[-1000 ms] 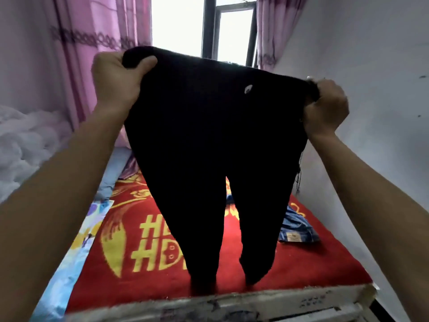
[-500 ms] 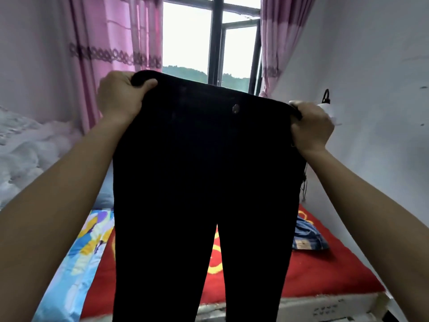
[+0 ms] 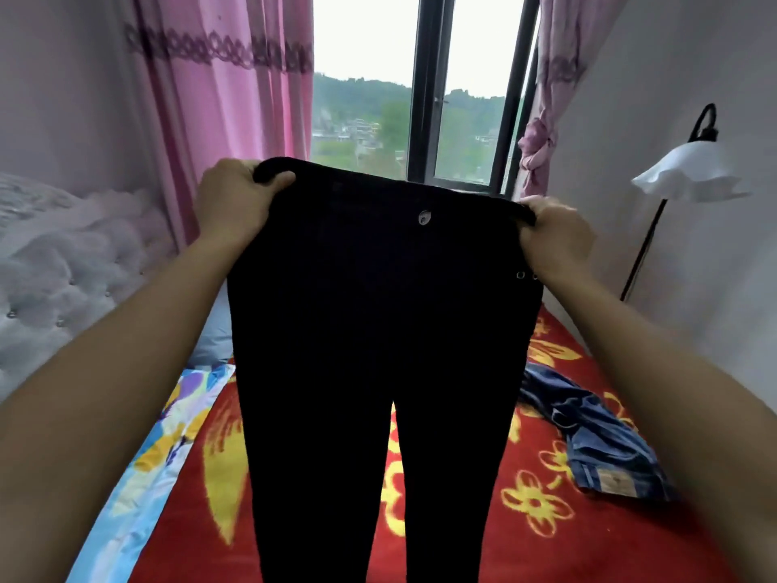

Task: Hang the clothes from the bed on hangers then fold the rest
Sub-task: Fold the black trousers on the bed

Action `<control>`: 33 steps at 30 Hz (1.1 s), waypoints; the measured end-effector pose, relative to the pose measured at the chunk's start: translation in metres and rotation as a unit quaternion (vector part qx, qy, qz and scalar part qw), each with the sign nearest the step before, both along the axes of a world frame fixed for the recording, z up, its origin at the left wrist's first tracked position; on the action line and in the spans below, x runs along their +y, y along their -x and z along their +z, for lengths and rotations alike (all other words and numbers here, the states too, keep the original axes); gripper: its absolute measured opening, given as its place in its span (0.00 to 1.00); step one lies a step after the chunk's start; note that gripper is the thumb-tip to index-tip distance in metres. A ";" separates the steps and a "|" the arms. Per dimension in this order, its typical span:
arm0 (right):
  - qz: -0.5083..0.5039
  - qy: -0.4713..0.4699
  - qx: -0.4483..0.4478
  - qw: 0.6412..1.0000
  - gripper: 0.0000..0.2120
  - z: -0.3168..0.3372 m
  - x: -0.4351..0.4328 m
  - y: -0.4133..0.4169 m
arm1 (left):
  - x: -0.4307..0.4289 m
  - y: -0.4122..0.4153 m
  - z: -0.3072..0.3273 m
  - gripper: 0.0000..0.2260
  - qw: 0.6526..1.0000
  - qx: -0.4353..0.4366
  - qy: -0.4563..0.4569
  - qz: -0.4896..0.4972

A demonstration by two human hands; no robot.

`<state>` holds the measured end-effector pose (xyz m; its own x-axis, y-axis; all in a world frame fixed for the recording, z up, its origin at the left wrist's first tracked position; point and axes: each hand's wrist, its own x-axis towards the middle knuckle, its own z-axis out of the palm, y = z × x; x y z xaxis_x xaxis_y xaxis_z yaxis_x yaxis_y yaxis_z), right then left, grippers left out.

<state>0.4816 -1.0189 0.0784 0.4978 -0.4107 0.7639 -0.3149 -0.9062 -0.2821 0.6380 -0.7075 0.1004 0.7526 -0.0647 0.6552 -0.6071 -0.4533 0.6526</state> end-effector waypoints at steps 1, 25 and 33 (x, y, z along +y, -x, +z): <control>0.008 -0.018 0.028 0.999 0.12 -0.008 -0.017 -0.023 | -0.017 -0.020 -0.011 0.15 1.000 0.021 0.003 -0.013; 0.130 -0.422 0.327 0.836 0.04 -0.153 -0.043 -0.193 | -0.159 -0.077 -0.207 0.12 0.877 0.431 0.156 -0.143; 0.223 -0.602 0.194 0.742 0.04 -0.114 0.036 -0.210 | -0.148 -0.065 -0.189 0.21 0.807 0.455 0.237 -0.294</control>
<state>0.6915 -0.9832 -0.0354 0.8758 -0.4075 -0.2586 -0.3282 -0.1100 -0.9382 0.7028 -0.8550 -0.0881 0.8667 -0.4898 -0.0942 0.2011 0.1703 0.9646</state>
